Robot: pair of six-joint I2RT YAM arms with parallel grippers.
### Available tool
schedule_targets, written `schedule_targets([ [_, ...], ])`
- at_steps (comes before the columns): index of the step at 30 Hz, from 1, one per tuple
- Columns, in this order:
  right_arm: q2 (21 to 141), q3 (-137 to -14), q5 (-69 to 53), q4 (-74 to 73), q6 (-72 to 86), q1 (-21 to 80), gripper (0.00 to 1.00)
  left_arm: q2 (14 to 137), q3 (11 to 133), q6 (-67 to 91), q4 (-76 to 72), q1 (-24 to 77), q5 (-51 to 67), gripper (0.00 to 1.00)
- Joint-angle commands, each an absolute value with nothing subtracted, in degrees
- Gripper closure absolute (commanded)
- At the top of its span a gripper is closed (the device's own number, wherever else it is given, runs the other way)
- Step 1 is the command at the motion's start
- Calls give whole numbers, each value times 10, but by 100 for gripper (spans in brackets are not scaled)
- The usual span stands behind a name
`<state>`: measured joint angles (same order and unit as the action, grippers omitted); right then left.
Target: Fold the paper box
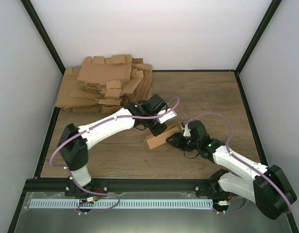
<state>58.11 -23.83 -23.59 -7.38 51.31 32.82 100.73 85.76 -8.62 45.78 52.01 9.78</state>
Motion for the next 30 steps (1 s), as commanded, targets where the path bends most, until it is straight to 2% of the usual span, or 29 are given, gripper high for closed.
schedule_targets([
  [1,594,-249,-247,-35,491,332,64,983,853,-67,449,523,165,96],
  [18,611,-216,-240,-3,466,331,63,979,827,-42,443,522,193,95],
  [28,613,-226,-227,-18,450,331,63,991,836,-13,446,522,165,86],
  [30,614,-230,-224,-25,445,331,61,993,837,-3,444,522,163,81],
])
